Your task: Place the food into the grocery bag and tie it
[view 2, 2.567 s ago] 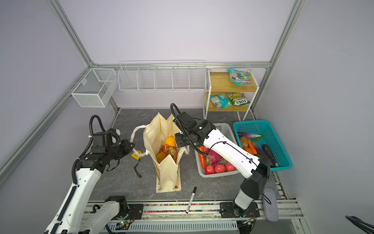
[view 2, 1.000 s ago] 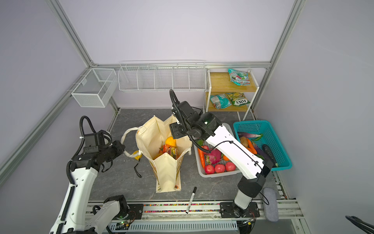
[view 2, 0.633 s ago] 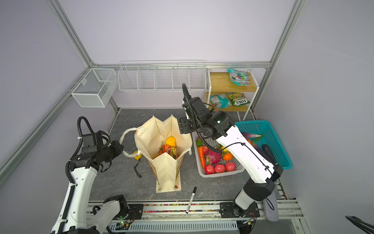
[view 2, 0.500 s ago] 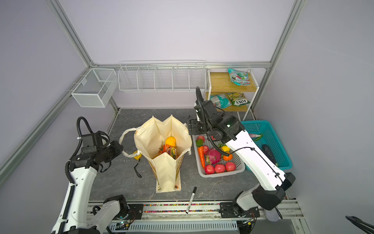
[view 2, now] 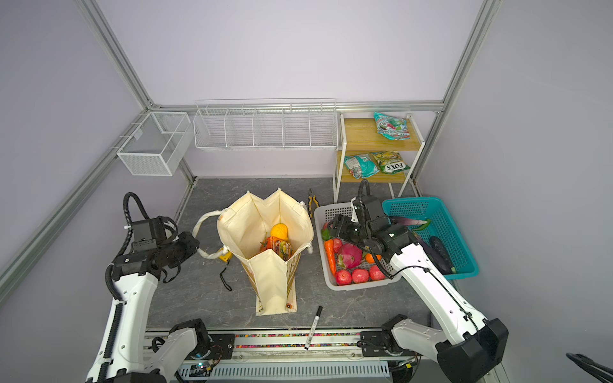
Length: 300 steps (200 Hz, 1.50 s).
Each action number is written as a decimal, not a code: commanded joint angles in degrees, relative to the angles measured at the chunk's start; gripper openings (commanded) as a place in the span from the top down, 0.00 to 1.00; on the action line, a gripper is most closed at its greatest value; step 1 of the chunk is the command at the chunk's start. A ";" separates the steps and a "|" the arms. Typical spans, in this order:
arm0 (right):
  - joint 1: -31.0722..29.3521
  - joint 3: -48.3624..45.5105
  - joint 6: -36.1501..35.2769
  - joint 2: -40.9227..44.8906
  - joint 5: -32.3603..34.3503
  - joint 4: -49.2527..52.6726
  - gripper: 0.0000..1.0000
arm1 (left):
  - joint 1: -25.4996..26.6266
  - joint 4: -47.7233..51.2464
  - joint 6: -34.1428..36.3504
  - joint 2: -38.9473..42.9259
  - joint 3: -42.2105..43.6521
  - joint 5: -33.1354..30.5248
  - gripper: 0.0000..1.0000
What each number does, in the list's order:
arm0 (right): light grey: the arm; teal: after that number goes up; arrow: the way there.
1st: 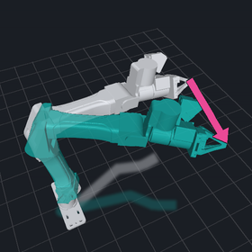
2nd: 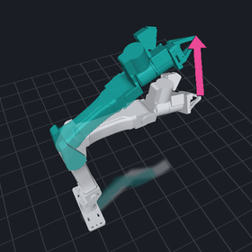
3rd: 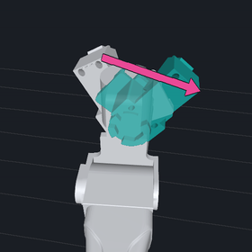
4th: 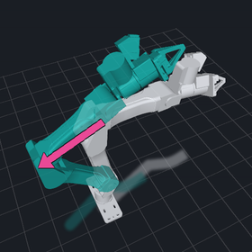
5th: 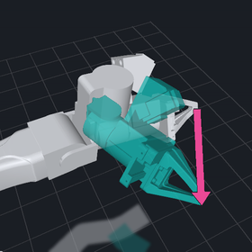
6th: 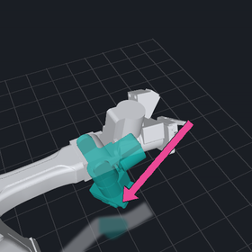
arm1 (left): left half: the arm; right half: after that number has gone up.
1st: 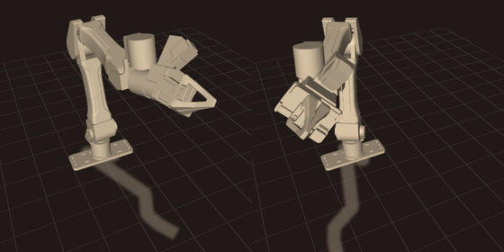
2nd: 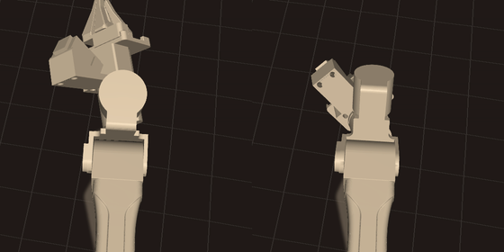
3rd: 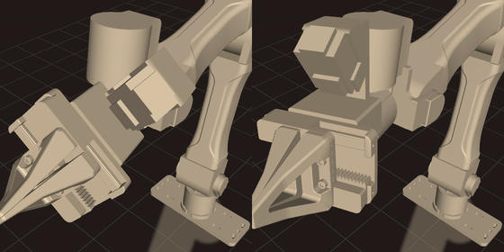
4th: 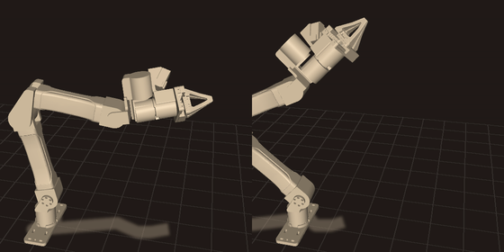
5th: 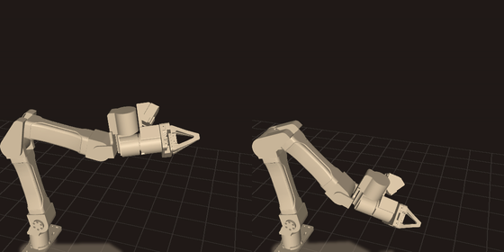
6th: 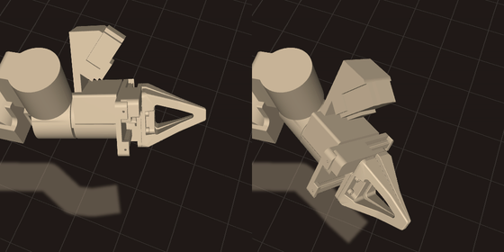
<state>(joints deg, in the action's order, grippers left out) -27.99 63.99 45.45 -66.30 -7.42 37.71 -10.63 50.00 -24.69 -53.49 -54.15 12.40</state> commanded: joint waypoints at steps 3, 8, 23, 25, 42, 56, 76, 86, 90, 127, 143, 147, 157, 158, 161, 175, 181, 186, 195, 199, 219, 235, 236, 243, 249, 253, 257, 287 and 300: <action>0.26 -4.04 5.86 -0.10 -6.84 -7.87 0.26 | -0.87 2.15 0.87 -0.30 -2.14 -1.94 1.00; 0.23 -4.84 6.53 -0.34 -7.42 -8.71 0.26 | -0.97 2.22 0.83 -0.35 -2.23 -2.03 1.00; 0.29 -6.96 8.11 -1.21 -9.29 -11.28 0.27 | -1.23 2.56 0.91 -0.32 -2.28 -2.21 1.00; 0.23 -7.19 8.33 -1.31 -9.57 -11.68 0.27 | -1.28 2.54 0.95 -0.32 -2.28 -2.21 1.00; 0.21 -8.98 9.88 -2.28 -11.39 -14.61 0.28 | -1.41 2.59 0.96 -0.50 -2.23 -1.95 1.00; 0.14 -9.92 10.70 -3.03 -12.34 -16.27 0.29 | -1.41 2.54 0.83 -0.69 -2.19 -1.64 1.00; 0.01 -10.78 11.44 -4.31 -13.09 -18.02 0.29 | -1.50 2.29 0.60 -0.97 -2.23 -1.00 1.00; -0.13 -11.43 12.23 -4.81 -13.53 -19.54 0.31 | -1.50 2.24 0.52 -0.98 -2.28 -0.63 1.00; -0.21 -11.65 12.56 -5.01 -13.71 -20.15 0.31 | -1.50 2.22 0.52 -0.99 -2.28 -0.67 1.00; -1.05 -12.18 14.00 -7.70 -14.22 -23.64 0.35 | -1.67 2.16 0.42 -1.06 -2.36 -0.47 1.00; -1.62 -11.97 14.36 -9.17 -14.46 -24.82 0.37 | -1.76 2.12 0.36 -1.12 -2.45 -0.11 1.00; -1.80 -11.91 14.45 -9.64 -14.46 -25.07 0.37 | -1.84 2.09 0.34 -1.11 -2.53 -0.01 1.00; -2.23 -11.79 14.62 -10.68 -14.55 -25.61 0.37 | -1.92 2.12 0.34 -1.25 -2.71 0.08 1.00; -2.24 -11.78 14.64 -10.73 -14.55 -25.69 0.37 | -1.93 2.16 0.34 -1.21 -2.76 0.12 1.00; -2.32 -11.78 14.73 -10.97 -14.62 -25.86 0.37 | -1.93 2.20 0.36 -1.23 -2.84 0.08 1.00; -2.82 -11.69 15.00 -12.31 -14.79 -26.59 0.38 | -2.09 2.24 0.56 -1.22 -3.11 0.09 1.00; -3.06 -11.69 15.13 -12.88 -14.96 -27.00 0.38 | -2.11 2.35 0.56 -1.26 -3.20 0.16 1.00; -3.20 -11.69 15.20 -13.40 -15.20 -27.30 0.38 | -2.19 2.33 0.60 -1.34 -3.24 0.17 1.00; -3.52 -11.77 15.46 -14.34 -15.55 -27.99 0.39 | -2.24 2.37 0.56 -1.37 -3.33 0.35 1.00; -3.68 -11.71 15.60 -14.72 -15.68 -28.27 0.39 | -2.28 2.34 0.55 -1.41 -3.33 0.34 1.00; -4.50 -11.44 16.09 -16.43 -16.12 -29.47 0.40 | -2.36 2.25 0.61 -1.40 -3.33 0.52 1.00; -5.04 -11.02 16.19 -17.47 -16.22 -29.97 0.40 | -2.37 2.29 0.61 -1.35 -3.36 0.67 1.00; -5.09 -11.01 16.22 -17.55 -16.22 -30.02 0.40 | -2.37 2.29 0.56 -1.35 -3.34 0.68 1.00; -5.20 -10.71 16.22 -18.05 -16.38 -30.15 0.40 | -2.46 2.29 0.61 -1.34 -3.35 0.72 1.00; -5.34 -10.50 16.24 -18.47 -16.53 -30.29 0.40 | -2.46 2.16 0.58 -1.30 -3.33 0.76 1.00; -5.44 -10.35 16.18 -18.73 -16.61 -30.33 0.40 | -2.46 2.16 0.58 -1.32 -3.33 0.76 1.00; -5.54 -10.27 16.18 -18.94 -16.66 -30.46 0.41 | -2.46 2.21 0.60 -1.35 -3.36 0.85 1.00; -5.46 -9.90 15.74 -19.22 -15.98 -30.71 0.52 | -2.55 2.10 0.69 -1.49 -3.55 0.87 1.00; -5.26 -9.60 15.21 -19.17 -15.78 -30.29 0.59 | -2.55 2.12 0.69 -1.61 -3.59 0.90 1.00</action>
<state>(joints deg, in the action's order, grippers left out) -33.12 53.08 60.69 -85.10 -23.18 8.23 -12.53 51.72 -24.69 -54.81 -55.77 13.52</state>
